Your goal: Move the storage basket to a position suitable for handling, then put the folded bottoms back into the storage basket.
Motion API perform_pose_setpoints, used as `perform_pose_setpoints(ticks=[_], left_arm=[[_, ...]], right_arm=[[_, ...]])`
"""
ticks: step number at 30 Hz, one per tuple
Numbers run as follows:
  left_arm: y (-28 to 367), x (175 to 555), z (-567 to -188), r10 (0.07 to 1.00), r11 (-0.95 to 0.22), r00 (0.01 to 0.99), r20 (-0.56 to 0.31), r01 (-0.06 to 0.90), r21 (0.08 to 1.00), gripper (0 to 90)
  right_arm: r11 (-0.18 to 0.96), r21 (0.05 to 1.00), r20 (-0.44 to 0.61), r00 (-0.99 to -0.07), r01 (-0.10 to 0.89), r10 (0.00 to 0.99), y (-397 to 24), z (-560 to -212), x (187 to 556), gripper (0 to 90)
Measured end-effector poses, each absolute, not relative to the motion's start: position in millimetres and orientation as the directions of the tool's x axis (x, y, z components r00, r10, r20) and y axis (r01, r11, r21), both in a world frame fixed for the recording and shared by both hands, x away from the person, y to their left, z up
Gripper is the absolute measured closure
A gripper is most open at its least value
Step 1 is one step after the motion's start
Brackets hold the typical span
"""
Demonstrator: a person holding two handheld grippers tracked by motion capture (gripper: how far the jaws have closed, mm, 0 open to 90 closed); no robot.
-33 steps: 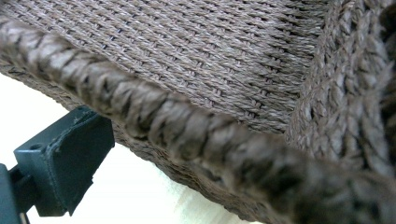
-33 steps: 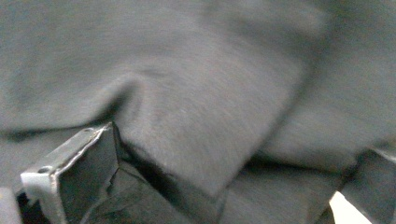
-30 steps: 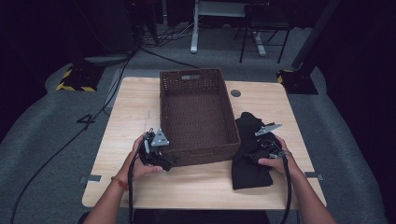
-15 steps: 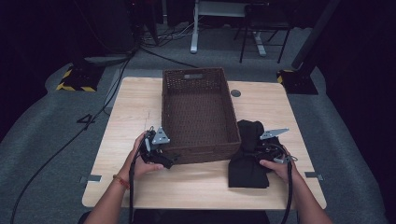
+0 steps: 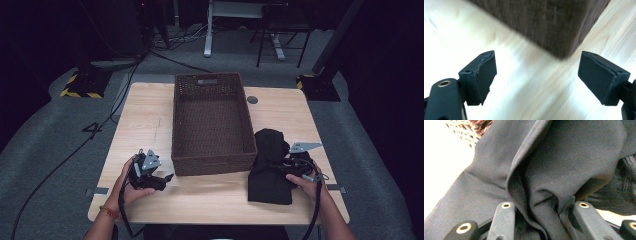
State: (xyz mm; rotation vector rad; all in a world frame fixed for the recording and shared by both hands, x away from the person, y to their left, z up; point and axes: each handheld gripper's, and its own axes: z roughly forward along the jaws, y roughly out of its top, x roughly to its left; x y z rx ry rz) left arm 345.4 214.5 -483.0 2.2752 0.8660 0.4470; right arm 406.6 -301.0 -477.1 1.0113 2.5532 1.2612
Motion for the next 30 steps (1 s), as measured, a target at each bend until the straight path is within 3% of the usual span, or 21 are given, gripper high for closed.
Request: perform_pose_setpoints(ticks=[10,30], left_arm=[[226.7,343.1,-502.1,0.685,-0.534,0.729,-0.013,0.515,0.671,14.6],[225.4,345.2,-504.7,0.678,-0.528,0.735,-0.017,0.502,0.685,12.4]], right_arm=[[0.379,0.785,0.174,-0.762,0.490,0.624,-313.4,-470.8,404.3,67.4],[0.270,0.863,0.156,-0.735,0.426,0.660,-337.5,-447.2,399.0,67.6]])
